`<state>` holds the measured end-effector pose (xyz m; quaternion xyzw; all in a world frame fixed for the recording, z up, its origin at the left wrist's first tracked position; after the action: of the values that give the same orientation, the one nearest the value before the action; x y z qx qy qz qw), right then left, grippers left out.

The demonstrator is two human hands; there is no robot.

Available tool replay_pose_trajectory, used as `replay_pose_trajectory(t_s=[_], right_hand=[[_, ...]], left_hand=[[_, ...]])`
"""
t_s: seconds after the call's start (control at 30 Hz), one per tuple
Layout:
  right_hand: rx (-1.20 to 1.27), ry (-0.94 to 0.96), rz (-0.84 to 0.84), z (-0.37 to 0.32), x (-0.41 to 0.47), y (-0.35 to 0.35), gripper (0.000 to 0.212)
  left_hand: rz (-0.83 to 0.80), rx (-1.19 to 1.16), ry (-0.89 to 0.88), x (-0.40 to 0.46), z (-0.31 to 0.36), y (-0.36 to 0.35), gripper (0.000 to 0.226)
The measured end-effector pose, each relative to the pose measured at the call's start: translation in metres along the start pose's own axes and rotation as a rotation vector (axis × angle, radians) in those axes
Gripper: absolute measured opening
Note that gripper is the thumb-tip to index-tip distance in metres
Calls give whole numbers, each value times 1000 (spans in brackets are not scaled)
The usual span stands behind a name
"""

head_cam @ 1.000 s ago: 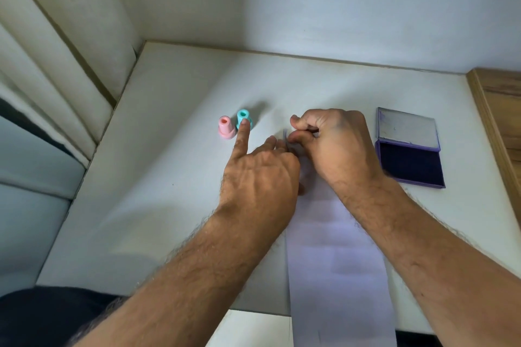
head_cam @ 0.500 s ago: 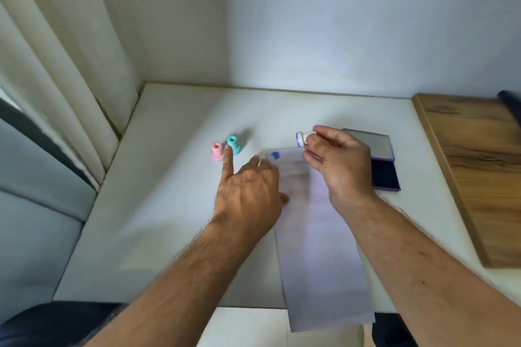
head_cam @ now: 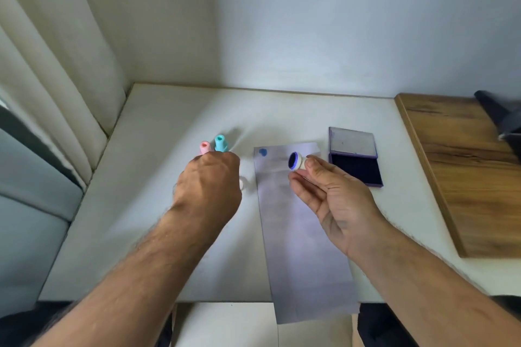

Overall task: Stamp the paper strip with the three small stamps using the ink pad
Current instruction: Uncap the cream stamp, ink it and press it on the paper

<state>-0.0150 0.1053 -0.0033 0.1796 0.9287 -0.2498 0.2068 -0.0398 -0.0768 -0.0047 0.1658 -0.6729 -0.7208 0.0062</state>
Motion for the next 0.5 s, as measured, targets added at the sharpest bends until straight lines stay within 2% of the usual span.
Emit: replay_pose_trajectory(t_s=[0.13, 0.37, 0.5], right_hand=[[-17, -53, -73, 3, 4, -8, 24], [-10, -84, -99, 3, 15, -8, 22], [20, -89, -102, -1, 20, -10, 17]], left_hand=[[-46, 6, 11, 2, -1, -1, 38], [-75, -148, 1, 17, 1, -12, 16], [-45, -402, 29, 19, 6, -8, 7]])
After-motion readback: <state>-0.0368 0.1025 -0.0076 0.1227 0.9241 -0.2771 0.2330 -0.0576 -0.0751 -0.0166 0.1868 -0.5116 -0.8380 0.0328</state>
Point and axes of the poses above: each hand's wrist, its own x-axis towards the middle knuckle, its own y-axis out of the back of the hand, z = x × y, the point moved 2 cm from there along x, towards the middle knuckle, and after that the axes turned 11 degrees about y, right-handed, at the moved point
